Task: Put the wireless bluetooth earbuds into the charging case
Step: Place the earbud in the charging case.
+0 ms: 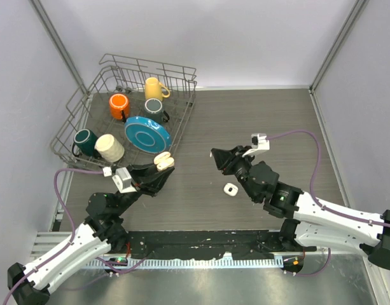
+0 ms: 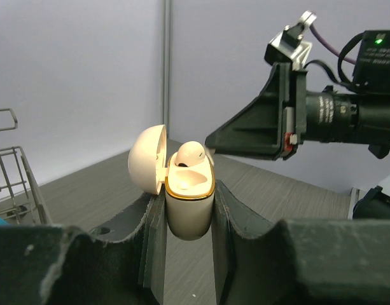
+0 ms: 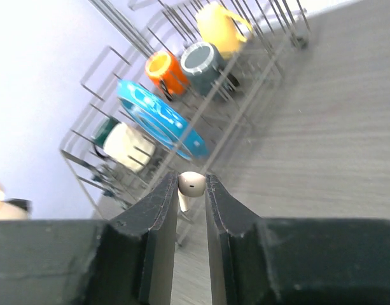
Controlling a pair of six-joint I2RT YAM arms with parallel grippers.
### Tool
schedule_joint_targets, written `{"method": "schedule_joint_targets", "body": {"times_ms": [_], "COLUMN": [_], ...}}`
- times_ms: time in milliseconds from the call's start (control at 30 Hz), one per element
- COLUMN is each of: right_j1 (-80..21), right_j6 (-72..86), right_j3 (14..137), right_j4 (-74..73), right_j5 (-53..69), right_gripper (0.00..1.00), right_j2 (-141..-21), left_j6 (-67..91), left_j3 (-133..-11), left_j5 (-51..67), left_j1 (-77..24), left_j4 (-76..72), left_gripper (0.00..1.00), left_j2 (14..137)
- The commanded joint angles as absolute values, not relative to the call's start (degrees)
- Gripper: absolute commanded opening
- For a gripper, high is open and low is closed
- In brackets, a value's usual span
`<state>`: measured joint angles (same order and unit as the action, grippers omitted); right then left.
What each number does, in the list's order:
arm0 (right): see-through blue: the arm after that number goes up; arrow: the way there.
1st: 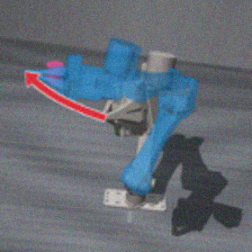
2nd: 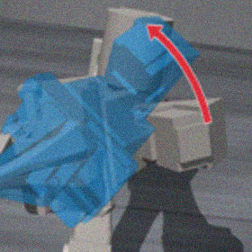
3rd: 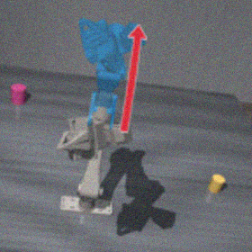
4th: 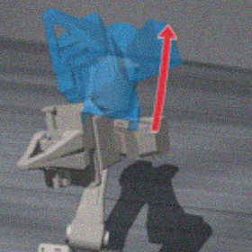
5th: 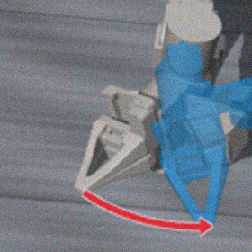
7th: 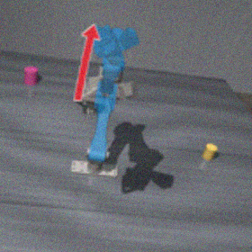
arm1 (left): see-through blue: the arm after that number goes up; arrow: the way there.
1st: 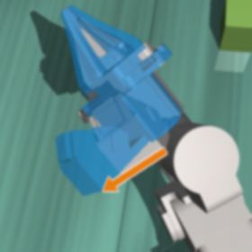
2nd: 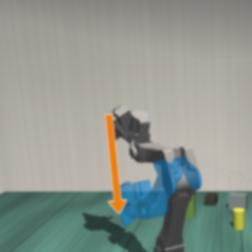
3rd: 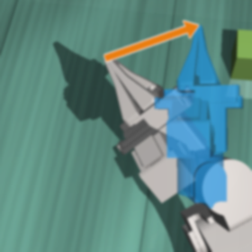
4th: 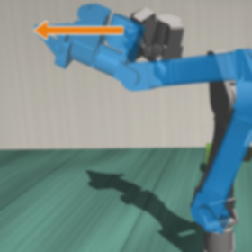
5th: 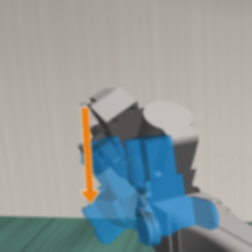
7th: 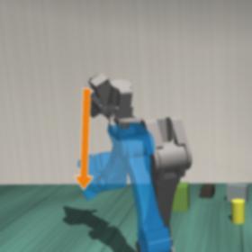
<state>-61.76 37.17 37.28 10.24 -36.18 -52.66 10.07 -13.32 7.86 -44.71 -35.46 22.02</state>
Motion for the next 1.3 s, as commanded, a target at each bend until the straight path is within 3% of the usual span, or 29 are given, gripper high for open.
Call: {"method": "schedule_joint_targets", "body": {"times_ms": [0, 467, 1267], "right_j1": [-62.3, -68.0, -74.3], "right_j6": [30.9, 22.4, 15.6], "right_j3": [37.1, 43.2, 50.4], "right_j4": [21.7, 32.4, 31.6], "right_j5": [-36.3, -23.0, -22.9], "right_gripper": [0.01, 0.01, 0.01], "right_j2": [-48.7, -52.2, -61.8], "left_j6": [10.4, 10.7, 11.3], "left_j3": [-13.7, -13.4, -13.3], "left_j5": [7.1, 9.1, 9.8], "left_j1": [-44.7, -44.7, -44.7], "left_j4": [-39.5, -41.6, -43.4], "left_gripper": [0.0, 0.0, 0.0], "left_j2": [23.1, 25.8, 27.6]}}
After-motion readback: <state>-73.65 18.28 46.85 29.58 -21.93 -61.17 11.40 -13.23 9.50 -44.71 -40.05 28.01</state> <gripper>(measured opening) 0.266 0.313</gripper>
